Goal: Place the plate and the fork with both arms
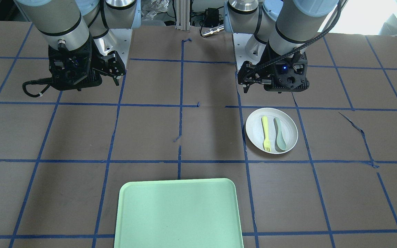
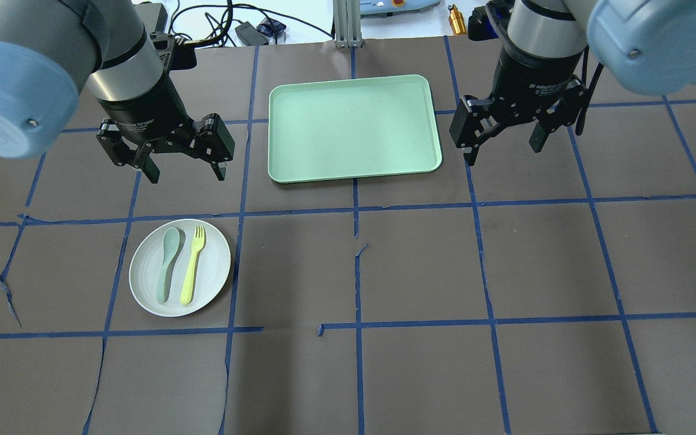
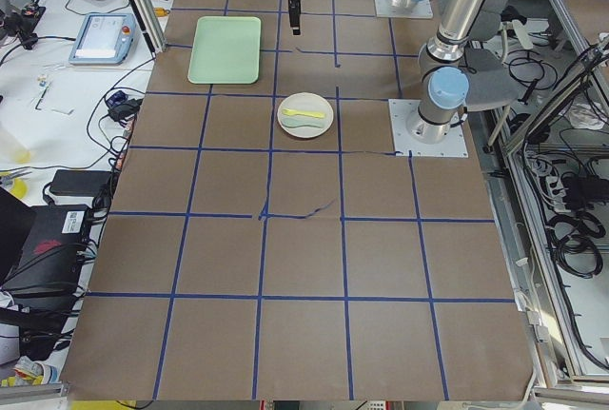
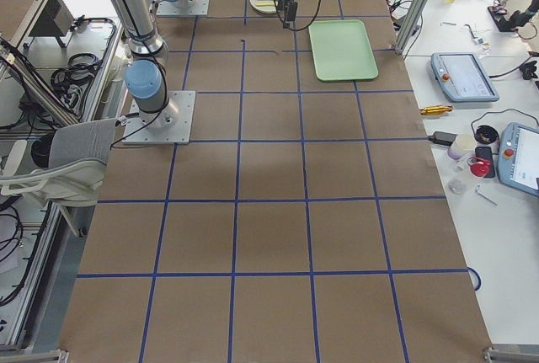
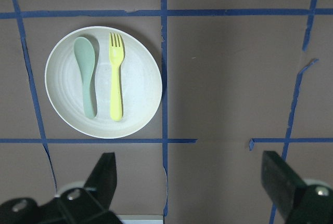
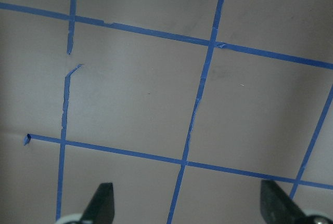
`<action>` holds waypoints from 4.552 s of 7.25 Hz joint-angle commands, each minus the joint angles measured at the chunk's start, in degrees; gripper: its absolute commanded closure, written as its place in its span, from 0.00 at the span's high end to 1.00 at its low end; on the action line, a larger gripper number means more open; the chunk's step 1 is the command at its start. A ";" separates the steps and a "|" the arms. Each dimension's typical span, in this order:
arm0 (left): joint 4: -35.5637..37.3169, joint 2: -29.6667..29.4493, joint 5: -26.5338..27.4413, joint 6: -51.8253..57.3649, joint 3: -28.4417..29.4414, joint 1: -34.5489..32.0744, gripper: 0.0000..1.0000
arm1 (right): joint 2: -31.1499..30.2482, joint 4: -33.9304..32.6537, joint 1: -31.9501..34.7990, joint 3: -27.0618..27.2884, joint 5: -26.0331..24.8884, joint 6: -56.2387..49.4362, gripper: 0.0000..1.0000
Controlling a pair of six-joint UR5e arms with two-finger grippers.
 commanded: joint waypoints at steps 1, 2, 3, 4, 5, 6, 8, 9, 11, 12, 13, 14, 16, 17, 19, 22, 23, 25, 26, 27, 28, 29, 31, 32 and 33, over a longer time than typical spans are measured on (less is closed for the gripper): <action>-0.06 0.21 0.07 0.00 -0.44 -0.19 1.00 | -0.02 0.19 0.02 0.05 -0.07 0.00 1.00; -0.06 0.30 0.16 0.00 -0.44 -0.19 1.00 | -0.02 0.10 0.02 0.05 -0.07 0.00 1.00; -0.15 0.30 0.59 0.00 -0.53 -0.19 1.00 | 0.16 0.02 0.02 0.13 -0.07 0.00 1.00; -0.15 0.30 0.42 0.00 -0.53 -0.10 1.00 | 0.51 -0.33 0.02 0.13 -0.07 0.00 1.00; -0.06 0.30 -0.01 0.00 -0.44 -0.19 1.00 | 0.51 -0.60 0.02 0.13 -0.25 0.00 1.00; -0.06 0.30 -0.28 0.00 -0.53 -0.10 1.00 | 0.51 -0.77 0.02 0.13 -0.25 0.09 1.00; 0.38 -0.57 -0.46 0.00 -0.53 -0.28 1.00 | 0.51 -0.95 -0.07 -0.05 0.10 0.09 1.00; 0.47 -0.49 -0.37 0.00 -0.44 -0.11 1.00 | 0.51 -1.04 0.02 0.05 0.02 0.53 1.00; 0.29 -0.58 -0.37 0.00 -0.62 -0.10 1.00 | 0.68 -1.91 -0.07 0.13 0.19 5.43 1.00; 0.20 -0.40 -0.19 0.00 -0.53 -0.02 1.00 | 0.86 -1.92 0.02 0.13 0.19 5.63 1.00; -0.23 0.21 0.16 0.00 -0.44 0.07 1.00 | 0.86 -2.00 0.02 0.13 0.28 5.71 1.00; -0.24 0.21 0.25 0.00 -0.35 0.07 1.00 | 1.12 -1.92 0.02 0.13 0.28 5.72 1.00; -0.15 -0.40 0.16 0.00 -0.53 -0.02 1.00 | 1.47 -1.92 0.02 0.13 0.19 5.63 1.00; 0.29 -0.49 0.42 0.26 -0.53 0.25 1.00 | 1.65 -2.53 0.11 0.13 0.02 5.54 1.00; 0.38 -1.54 -0.45 1.40 -1.49 7.41 1.00 | 2.18 -3.41 0.11 0.13 -0.16 5.54 1.00; 8.83 -2.59 -0.28 9.29 -9.19 20.25 1.00 | 3.23 -4.28 0.11 0.13 -0.60 5.45 1.00; 14.39 -3.64 -0.37 13.67 -13.76 23.94 1.00 | 3.58 -4.46 0.11 0.13 -0.51 5.28 1.00; 25.38 -7.24 -0.28 21.68 -20.28 26.78 0.95 | 4.72 -5.43 0.11 0.13 -0.51 5.45 1.00; 26.30 -9.35 -0.19 23.10 -21.18 27.49 0.90 | 4.90 -5.69 0.11 0.13 -0.51 5.63 1.00; 26.05 -11.80 -0.28 23.29 -22.75 27.76 0.84 | 5.08 -5.70 0.11 0.13 -0.51 5.71 1.00; 26.13 -13.48 0.07 26.07 -24.16 27.85 0.84 | 5.25 -5.78 0.11 0.13 -0.51 5.63 1.00; 26.13 -14.28 0.68 30.54 -24.26 28.02 0.84 | 5.34 -5.70 0.11 0.13 -0.60 5.63 1.00; 26.04 -15.43 1.99 30.94 -25.92 28.02 0.72 | 5.34 -5.61 0.20 0.13 -0.51 5.63 1.00; 26.04 -15.43 3.83 31.02 -25.76 28.02 0.58 | 5.43 -5.61 0.20 0.13 -0.51 5.63 1.00; 25.87 -15.43 3.68 31.11 -25.32 28.02 0.19 | 5.52 -5.52 0.20 0.22 -0.51 5.71 1.00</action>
